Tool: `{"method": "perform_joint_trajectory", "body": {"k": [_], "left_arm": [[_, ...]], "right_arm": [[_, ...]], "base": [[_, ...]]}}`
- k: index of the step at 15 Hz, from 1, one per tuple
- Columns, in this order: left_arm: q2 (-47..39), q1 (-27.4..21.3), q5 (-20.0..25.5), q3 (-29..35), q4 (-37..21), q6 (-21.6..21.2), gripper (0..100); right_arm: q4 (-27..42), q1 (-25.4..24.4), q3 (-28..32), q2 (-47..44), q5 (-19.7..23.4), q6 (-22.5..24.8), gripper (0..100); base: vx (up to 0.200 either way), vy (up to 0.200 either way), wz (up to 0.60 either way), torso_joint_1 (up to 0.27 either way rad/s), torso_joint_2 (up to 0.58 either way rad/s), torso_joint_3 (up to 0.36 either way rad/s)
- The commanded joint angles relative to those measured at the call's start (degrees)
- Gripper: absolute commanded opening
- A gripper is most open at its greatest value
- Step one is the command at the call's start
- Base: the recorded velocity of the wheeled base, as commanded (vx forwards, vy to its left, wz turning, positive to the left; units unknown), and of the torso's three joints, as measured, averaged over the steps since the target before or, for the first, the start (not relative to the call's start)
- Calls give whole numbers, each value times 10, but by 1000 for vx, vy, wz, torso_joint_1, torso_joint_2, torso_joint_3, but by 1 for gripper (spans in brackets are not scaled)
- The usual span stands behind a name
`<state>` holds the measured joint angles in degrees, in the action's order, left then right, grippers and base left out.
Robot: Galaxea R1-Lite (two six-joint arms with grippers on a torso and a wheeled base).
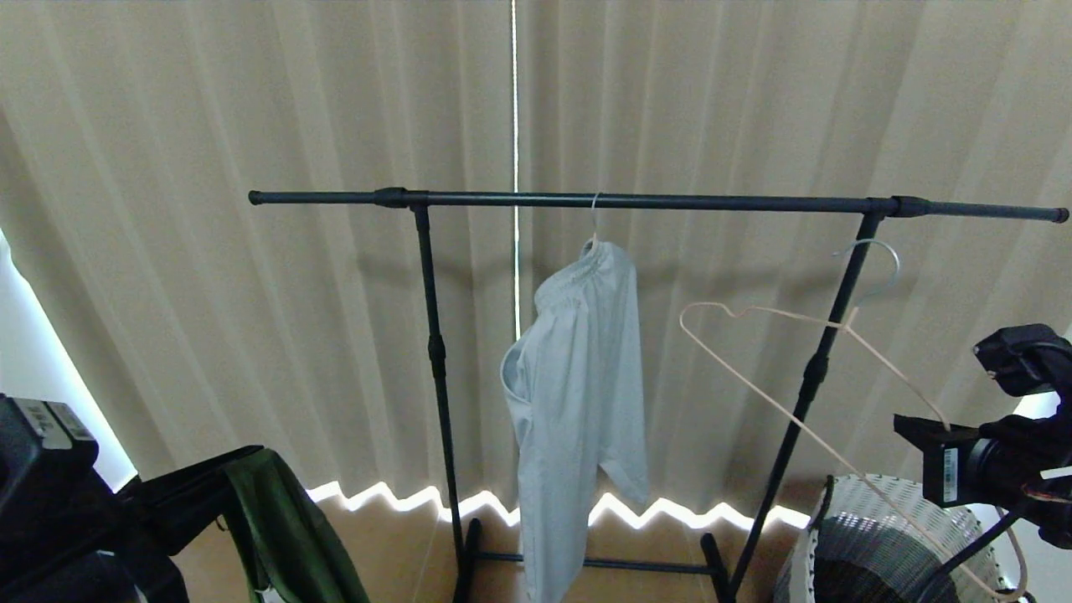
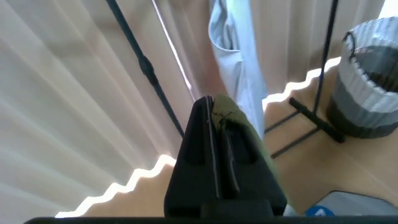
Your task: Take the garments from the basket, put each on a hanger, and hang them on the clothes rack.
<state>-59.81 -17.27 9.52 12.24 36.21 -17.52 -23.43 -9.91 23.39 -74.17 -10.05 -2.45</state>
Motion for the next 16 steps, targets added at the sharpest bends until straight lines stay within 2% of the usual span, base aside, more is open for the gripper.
{"method": "perform_joint_trajectory", "body": {"k": [1, 2, 3, 4, 7, 8, 9, 11, 15, 16], "left_arm": [[-62, 5, -17, 53, -6, -36, 0], [-62, 5, -17, 53, -6, -36, 0], [-94, 5, -88, 98, -18, -42, 0], [-99, 4, -114, 125, -45, -42, 0], [-101, -3, -115, 215, -181, -15, 0], [-112, -20, -118, 270, -246, 29, 0], [-140, -40, -119, 339, -312, 98, 0], [-191, -64, -132, 405, -334, 175, 0], [-274, -89, -240, 469, -329, 195, 0], [-281, -93, -245, 481, -327, 195, 0]], "right_arm": [[0, -31, 2, 2, 12, -2, 0], [0, -31, 2, 2, 12, -2, 0], [-16, -88, 1, 38, 32, -12, 0], [-17, -119, -2, 46, 51, -24, 0], [-20, -180, 2, 44, 60, -53, 0], [-20, -207, 2, 40, 63, -67, 0], [-20, -246, 7, 40, 71, -85, 0], [-21, -310, 15, 37, 86, -121, 0], [-20, -392, 49, 16, 87, -137, 0], [-20, -400, 48, 12, 87, -137, 0]], "base": [[0, 0, 0, 0, 0, 0], [0, 0, 0, 0, 0, 0], [0, 0, 0, 0, 0, 0], [0, 0, 0, 0, 0, 0], [0, 0, 0, 0, 0, 0], [0, 0, 0, 0, 0, 0], [0, 0, 0, 0, 0, 0], [0, 0, 0, 0, 0, 0], [0, 0, 0, 0, 0, 0], [0, 0, 0, 0, 0, 0]]}}
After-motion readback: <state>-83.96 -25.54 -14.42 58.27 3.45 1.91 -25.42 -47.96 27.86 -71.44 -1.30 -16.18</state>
